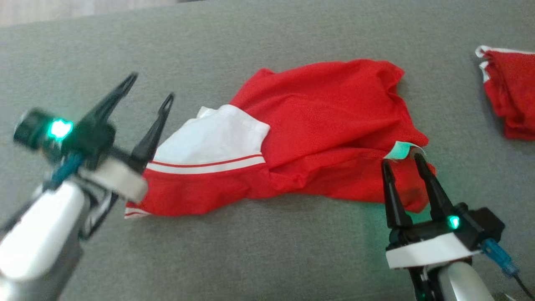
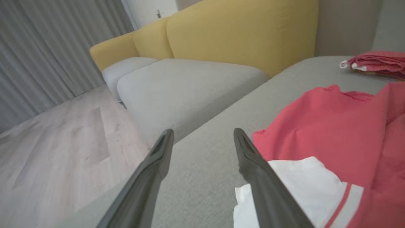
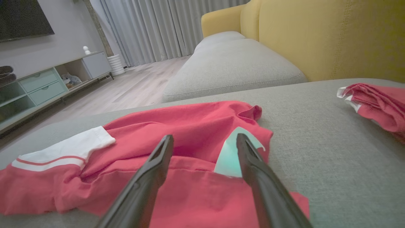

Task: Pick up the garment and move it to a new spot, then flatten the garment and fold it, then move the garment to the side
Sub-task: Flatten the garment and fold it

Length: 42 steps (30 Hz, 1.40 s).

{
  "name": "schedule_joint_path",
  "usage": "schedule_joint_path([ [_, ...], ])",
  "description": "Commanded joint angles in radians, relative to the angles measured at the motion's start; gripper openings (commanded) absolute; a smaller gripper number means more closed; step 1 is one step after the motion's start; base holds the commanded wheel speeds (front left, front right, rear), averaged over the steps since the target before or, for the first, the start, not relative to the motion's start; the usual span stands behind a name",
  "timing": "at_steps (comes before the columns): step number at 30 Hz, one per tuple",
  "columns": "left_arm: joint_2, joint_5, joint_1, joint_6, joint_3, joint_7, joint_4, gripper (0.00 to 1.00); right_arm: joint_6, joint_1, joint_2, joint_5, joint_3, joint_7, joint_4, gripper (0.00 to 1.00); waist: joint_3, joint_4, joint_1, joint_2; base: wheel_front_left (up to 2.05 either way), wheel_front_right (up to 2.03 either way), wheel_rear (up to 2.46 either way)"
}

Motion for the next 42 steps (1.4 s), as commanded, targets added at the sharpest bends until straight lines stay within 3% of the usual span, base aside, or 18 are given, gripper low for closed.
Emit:
schedule_joint_path([
  [1,0.036,-0.002,-0.058,-0.016,0.030,0.021,-0.012,1.00,-0.001,-0.028,-0.005,-0.003,0.025,-0.004,-0.028,1.00,0.015,-0.017,0.0000,0.0000,0.00,0.00,0.00],
  [4,0.034,-0.017,-0.171,-0.075,-0.015,0.114,0.048,1.00,-0.001,-0.048,-0.005,-0.002,0.038,-0.004,-0.028,1.00,0.043,-0.045,0.0000,0.0000,0.00,0.00,0.00],
  [7,0.022,-0.060,-0.247,-0.097,-0.062,0.203,0.123,1.00,-0.001,-0.064,-0.005,0.004,0.045,-0.004,-0.030,1.00,0.070,-0.074,0.0000,0.0000,0.00,0.00,0.00],
  [14,0.056,-0.223,-0.314,-0.107,-0.213,0.366,0.234,1.00,-0.001,-0.082,-0.005,0.027,0.051,-0.004,-0.037,1.00,0.113,-0.130,0.0000,0.0000,0.00,0.00,0.00],
  [20,0.113,-0.340,-0.337,-0.108,-0.316,0.397,0.265,1.00,-0.001,-0.088,-0.005,0.033,0.048,-0.004,-0.042,1.00,0.123,-0.153,0.0000,0.0000,0.00,0.00,0.00],
  [23,0.130,-0.356,-0.354,-0.108,-0.337,0.398,0.278,0.76,-0.001,-0.093,-0.005,0.034,0.046,-0.004,-0.043,1.00,0.127,-0.157,0.0000,0.0000,0.00,0.00,0.00],
  [24,0.132,-0.361,-0.359,-0.108,-0.339,0.396,0.286,0.57,-0.001,-0.093,-0.005,0.034,0.045,-0.004,-0.042,1.00,0.128,-0.157,0.0000,0.0000,0.00,0.00,0.00],
  [25,0.134,-0.367,-0.363,-0.108,-0.342,0.397,0.294,0.50,-0.001,-0.094,-0.005,0.033,0.046,-0.004,-0.042,1.00,0.129,-0.158,0.0000,0.0000,0.00,0.00,0.00],
  [27,0.137,-0.382,-0.370,-0.108,-0.344,0.405,0.314,0.48,-0.001,-0.095,-0.005,0.034,0.051,-0.004,-0.041,1.00,0.129,-0.161,0.0000,0.0000,0.00,0.00,0.00],
  [28,0.137,-0.389,-0.372,-0.108,-0.347,0.409,0.320,0.40,-0.001,-0.094,-0.005,0.034,0.053,-0.004,-0.041,1.00,0.129,-0.163,0.0000,0.0000,0.00,0.00,0.00],
  [29,0.138,-0.396,-0.375,-0.108,-0.351,0.410,0.323,0.09,-0.001,-0.094,-0.005,0.035,0.054,-0.004,-0.039,1.00,0.128,-0.164,0.0000,0.0000,0.00,0.00,0.00],
  [30,0.139,-0.404,-0.377,-0.108,-0.354,0.407,0.322,0.00,-0.001,-0.095,-0.005,0.036,0.054,-0.004,-0.038,1.00,0.128,-0.166,0.0000,0.0000,0.00,0.00,0.00],
  [42,0.171,-0.363,-0.437,-0.107,-0.358,0.259,0.327,0.00,-0.001,-0.049,-0.010,0.009,0.029,-0.004,0.012,1.00,0.102,-0.162,0.0000,0.0000,0.00,0.00,0.00],
])
